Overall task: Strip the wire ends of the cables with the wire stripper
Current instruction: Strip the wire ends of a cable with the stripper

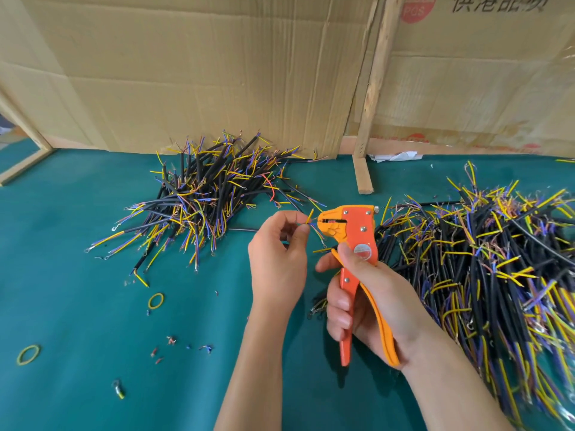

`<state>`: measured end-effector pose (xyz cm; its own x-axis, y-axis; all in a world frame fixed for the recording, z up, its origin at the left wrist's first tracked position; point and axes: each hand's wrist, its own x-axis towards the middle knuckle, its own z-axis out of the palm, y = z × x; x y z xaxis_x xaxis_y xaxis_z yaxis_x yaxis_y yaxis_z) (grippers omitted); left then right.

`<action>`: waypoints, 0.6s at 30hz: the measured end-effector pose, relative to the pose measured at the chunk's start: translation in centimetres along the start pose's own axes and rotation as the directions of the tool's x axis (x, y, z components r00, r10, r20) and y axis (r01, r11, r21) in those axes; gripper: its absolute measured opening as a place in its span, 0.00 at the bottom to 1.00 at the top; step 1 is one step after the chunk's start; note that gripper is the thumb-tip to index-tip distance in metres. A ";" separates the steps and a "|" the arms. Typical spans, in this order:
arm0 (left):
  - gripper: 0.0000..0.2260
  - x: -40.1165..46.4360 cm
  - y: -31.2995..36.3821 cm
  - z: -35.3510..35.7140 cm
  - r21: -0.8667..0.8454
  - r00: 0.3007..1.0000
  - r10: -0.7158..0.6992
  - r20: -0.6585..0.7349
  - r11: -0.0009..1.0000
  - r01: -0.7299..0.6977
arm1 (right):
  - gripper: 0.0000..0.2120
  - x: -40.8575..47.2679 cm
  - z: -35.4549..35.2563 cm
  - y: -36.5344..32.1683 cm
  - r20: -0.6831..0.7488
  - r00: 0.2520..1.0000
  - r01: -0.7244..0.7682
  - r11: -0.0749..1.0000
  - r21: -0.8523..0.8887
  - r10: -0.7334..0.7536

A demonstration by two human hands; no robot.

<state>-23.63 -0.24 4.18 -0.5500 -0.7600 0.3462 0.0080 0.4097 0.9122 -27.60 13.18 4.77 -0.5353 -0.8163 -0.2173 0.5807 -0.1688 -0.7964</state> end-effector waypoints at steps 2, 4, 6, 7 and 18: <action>0.07 -0.1 0.1 0.2 -0.005 1.000 0.005 0.015 1.000 -0.005 | 0.16 0.2 0.3 0.1 -0.054 0.997 0.050 0.998 0.034 -0.048; 0.07 -0.3 0.2 0.4 0.012 0.999 0.013 0.037 1.000 -0.013 | 0.16 0.4 0.4 0.2 -0.103 0.992 0.083 0.995 0.052 -0.077; 0.06 -0.3 0.1 0.4 0.019 0.999 0.016 0.029 1.000 -0.017 | 0.16 0.4 0.0 -0.1 -0.083 0.994 0.086 0.992 0.090 -0.078; 0.06 -0.2 0.0 0.4 0.014 1.000 0.014 0.012 1.000 -0.015 | 0.16 0.3 -0.3 -0.2 -0.064 0.995 0.086 0.989 0.122 -0.079; 0.06 0.1 -0.6 0.4 -0.090 0.997 -0.081 0.012 0.993 0.082 | 0.20 -0.4 -1.3 -1.0 0.039 0.999 -0.011 0.998 0.068 0.008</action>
<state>-24.04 -0.35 3.60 -0.5587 -0.7847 0.2684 0.0385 0.2987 0.9536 -28.80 14.39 4.87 -0.5062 -0.8385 -0.2016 0.6265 -0.1969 -0.7541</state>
